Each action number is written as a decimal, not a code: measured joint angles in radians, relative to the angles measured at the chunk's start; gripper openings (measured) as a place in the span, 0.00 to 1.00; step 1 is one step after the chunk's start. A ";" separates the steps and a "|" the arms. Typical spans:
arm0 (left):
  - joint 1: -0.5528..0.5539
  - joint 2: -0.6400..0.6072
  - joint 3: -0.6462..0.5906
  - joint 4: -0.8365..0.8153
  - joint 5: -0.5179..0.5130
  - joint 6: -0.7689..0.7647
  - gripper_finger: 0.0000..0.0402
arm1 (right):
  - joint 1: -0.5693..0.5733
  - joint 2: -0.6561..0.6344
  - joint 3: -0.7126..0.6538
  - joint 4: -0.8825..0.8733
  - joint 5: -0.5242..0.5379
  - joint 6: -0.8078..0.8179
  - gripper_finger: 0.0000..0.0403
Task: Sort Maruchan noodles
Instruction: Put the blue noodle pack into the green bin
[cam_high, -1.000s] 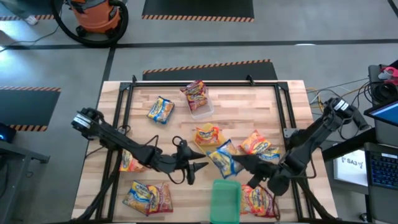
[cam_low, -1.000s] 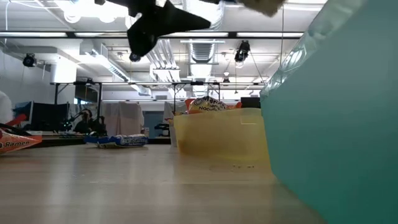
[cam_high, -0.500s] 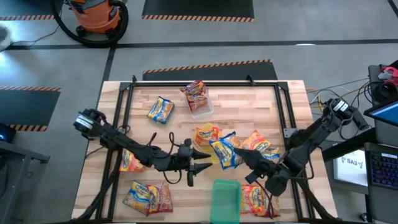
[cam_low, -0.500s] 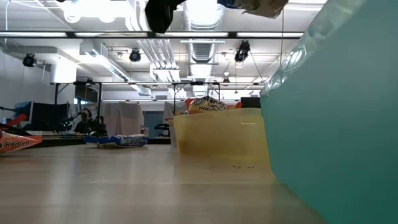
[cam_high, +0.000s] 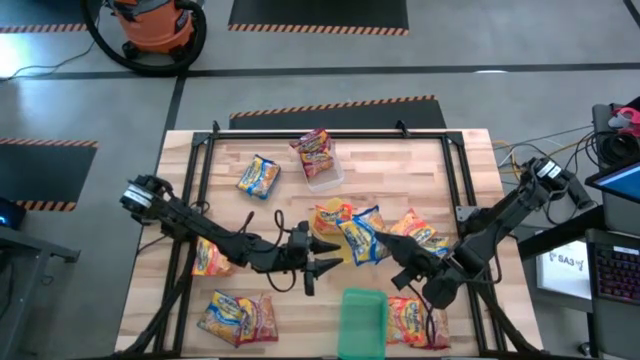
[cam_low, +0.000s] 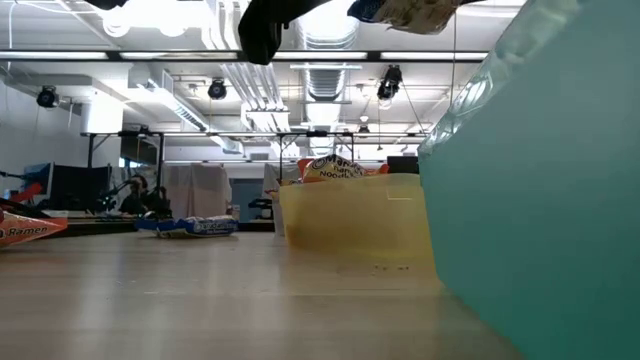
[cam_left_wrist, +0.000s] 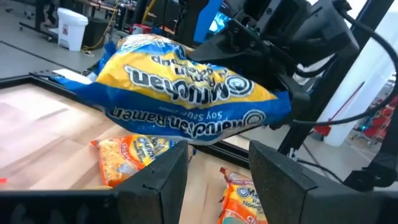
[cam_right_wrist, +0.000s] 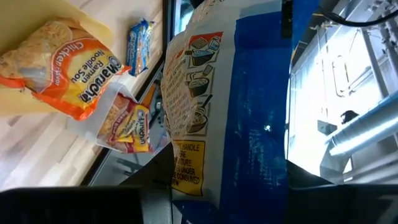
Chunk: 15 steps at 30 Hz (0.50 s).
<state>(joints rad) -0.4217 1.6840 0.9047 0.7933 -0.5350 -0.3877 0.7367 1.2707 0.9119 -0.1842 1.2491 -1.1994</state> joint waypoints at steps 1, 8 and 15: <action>0.000 0.000 0.000 0.000 -0.001 0.009 0.38 | -0.004 -0.001 0.000 0.000 0.000 0.002 0.28; 0.009 0.000 0.000 -0.013 0.094 -0.081 0.38 | -0.010 -0.005 0.000 0.000 0.000 0.011 0.28; 0.014 0.007 0.000 -0.005 0.197 -0.174 0.39 | -0.011 -0.005 0.000 0.000 0.000 0.012 0.28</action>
<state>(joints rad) -0.4082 1.6915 0.9047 0.7884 -0.3378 -0.5622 0.7258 1.2655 0.9119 -0.1844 1.2488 -1.1879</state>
